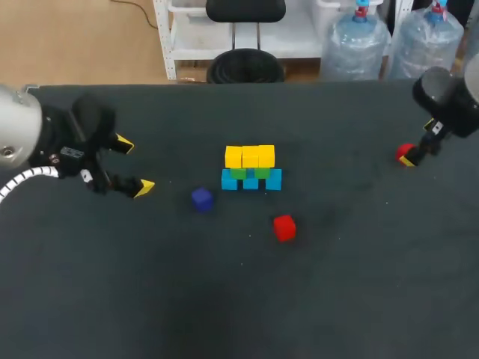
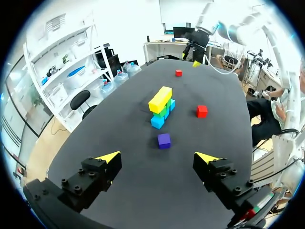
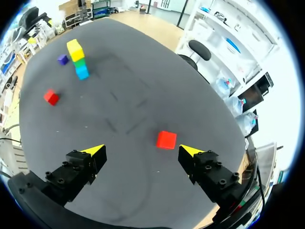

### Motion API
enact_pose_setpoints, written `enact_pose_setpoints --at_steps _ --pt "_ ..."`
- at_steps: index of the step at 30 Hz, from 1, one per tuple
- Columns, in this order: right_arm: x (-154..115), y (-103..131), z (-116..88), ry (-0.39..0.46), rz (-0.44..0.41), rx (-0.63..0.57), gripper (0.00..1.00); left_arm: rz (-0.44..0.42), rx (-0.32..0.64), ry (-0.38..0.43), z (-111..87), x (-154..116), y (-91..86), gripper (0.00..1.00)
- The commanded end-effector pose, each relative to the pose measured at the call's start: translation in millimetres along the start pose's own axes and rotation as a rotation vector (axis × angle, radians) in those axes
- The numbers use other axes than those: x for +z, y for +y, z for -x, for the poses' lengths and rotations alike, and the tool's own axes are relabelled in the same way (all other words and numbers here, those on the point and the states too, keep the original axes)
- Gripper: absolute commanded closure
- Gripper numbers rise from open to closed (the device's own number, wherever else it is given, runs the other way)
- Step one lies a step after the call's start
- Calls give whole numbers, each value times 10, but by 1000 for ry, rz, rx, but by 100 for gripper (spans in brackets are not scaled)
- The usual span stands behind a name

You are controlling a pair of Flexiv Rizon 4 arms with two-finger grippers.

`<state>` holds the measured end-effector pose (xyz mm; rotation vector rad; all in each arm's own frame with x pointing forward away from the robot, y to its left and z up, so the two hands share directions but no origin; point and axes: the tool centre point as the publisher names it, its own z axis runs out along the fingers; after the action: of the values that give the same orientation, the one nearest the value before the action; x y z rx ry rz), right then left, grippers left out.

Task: Place the blue cubes, place green cubes on the blue cubes, place the yellow cubes on the green cubes, then place the red cubes on the yellow cubes, and place purple cube on the red cubes.

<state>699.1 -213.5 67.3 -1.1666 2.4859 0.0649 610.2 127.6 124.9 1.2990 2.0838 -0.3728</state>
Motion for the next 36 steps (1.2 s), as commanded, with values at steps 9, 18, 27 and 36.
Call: enact_pose_setpoints --at_steps 9,18,27,36 --pt "214 -230 -113 57 -14 49 0 -2 2 -8 -17 2 4 0" --pt "339 -417 -149 95 4 42 0 -2 2 -8 -17 2 4 0" --pt "507 -535 -114 104 34 47 0 -2 2 -8 -17 2 4 0" --pt "696 -547 -123 110 63 43 0 -2 2 -8 -17 2 4 0"
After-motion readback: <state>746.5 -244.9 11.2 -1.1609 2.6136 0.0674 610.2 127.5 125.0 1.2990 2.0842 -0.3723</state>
